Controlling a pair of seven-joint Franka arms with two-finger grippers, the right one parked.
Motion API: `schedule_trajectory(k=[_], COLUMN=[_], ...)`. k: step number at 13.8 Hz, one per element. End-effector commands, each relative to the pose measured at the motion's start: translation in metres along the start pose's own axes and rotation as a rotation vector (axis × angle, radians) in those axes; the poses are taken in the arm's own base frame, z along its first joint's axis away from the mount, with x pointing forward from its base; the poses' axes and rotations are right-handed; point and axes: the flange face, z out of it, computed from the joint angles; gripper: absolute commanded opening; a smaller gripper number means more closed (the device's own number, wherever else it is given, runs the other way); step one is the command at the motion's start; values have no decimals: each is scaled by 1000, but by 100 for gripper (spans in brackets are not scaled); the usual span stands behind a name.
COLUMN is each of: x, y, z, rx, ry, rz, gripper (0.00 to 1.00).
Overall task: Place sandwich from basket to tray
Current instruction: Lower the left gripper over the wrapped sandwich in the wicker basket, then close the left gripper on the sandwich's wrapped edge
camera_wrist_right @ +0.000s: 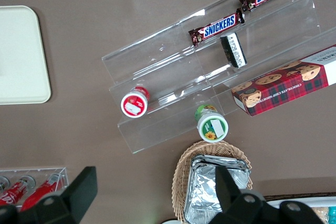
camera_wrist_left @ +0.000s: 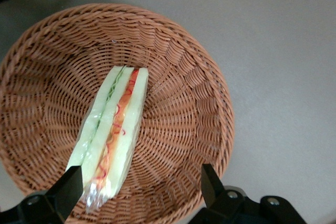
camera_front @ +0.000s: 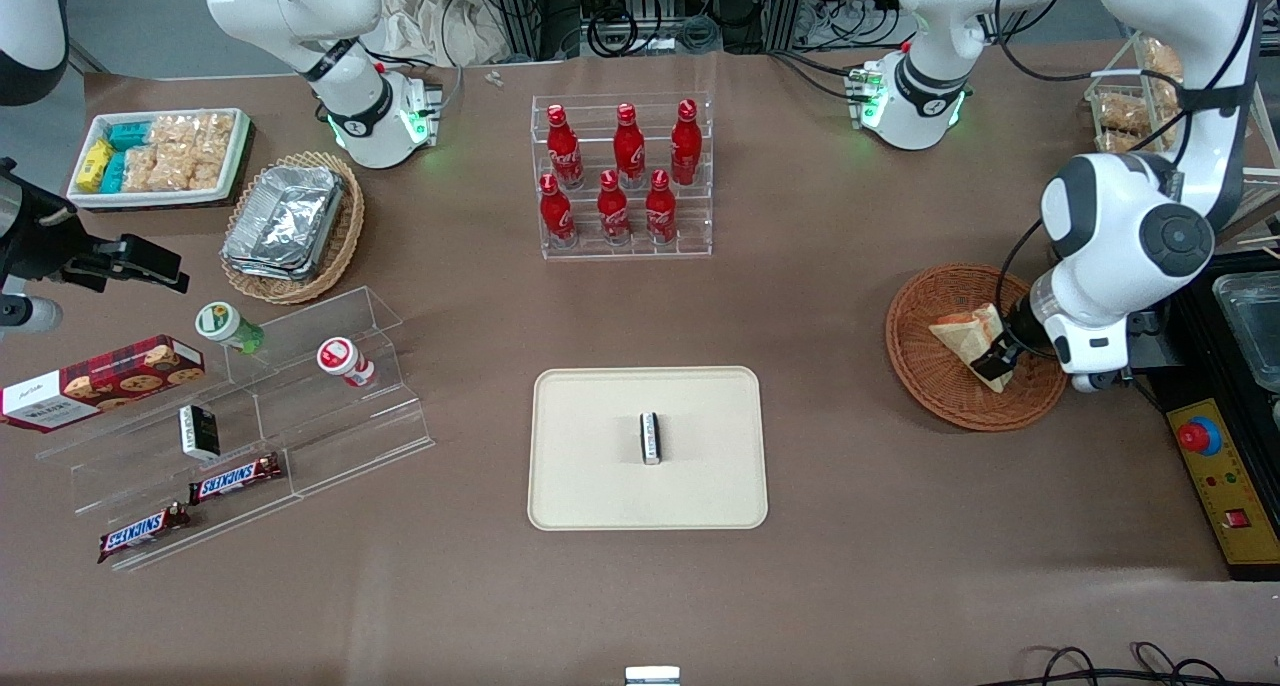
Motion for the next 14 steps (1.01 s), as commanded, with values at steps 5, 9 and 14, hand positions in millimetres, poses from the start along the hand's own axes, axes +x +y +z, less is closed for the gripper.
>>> schedule_trajectory(k=[5, 9, 14], x=[7, 3, -7], y=[-25, -30, -44], z=[26, 47, 74], rx=[17, 21, 10], ry=[-16, -19, -9], rz=[-54, -55, -55], gripper=[100, 100, 100])
